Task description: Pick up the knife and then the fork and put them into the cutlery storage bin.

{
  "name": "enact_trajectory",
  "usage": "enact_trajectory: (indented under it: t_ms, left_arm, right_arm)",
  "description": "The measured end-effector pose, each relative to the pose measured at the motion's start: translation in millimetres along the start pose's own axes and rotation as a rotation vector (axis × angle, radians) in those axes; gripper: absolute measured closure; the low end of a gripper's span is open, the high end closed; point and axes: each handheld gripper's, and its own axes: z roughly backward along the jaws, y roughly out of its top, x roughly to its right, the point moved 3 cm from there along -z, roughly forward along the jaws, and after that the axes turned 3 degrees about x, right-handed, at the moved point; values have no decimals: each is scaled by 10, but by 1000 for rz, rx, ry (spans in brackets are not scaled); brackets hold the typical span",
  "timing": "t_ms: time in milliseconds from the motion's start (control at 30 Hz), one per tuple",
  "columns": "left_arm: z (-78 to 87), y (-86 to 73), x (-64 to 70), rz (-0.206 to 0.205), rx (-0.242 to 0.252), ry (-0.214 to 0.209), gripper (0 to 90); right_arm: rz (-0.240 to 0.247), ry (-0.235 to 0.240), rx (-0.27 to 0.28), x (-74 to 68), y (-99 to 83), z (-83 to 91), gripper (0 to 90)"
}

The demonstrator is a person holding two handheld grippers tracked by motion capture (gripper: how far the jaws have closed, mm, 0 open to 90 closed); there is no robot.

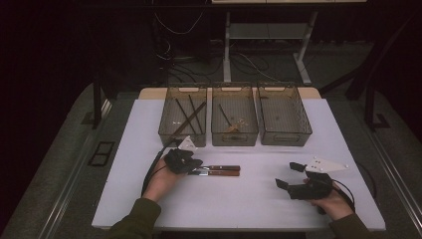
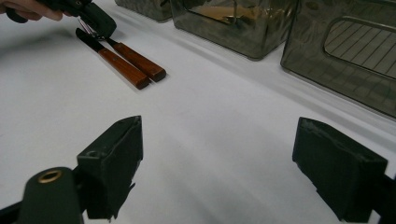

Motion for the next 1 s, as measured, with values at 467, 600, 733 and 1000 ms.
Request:
enact_trajectory:
  t_ms: [467,600,733,1000]
  left_arm:
    - [-59,6,-23,19,-29,-19,897]
    - [-37,-5,-5,19,-47,-40,897]
    - [-24,-15,17,15,-55,-57,897]
    - [1,-40,90,3,-65,-84,897]
  right_arm:
    - [2,-1,-1,-7,-4,2,164]
    - [2,-2,-1,-4,-4,3,164]
    - [1,-2,-1,-3,-5,2,164]
    - [3,-1,-1,-6,-4,3,164]
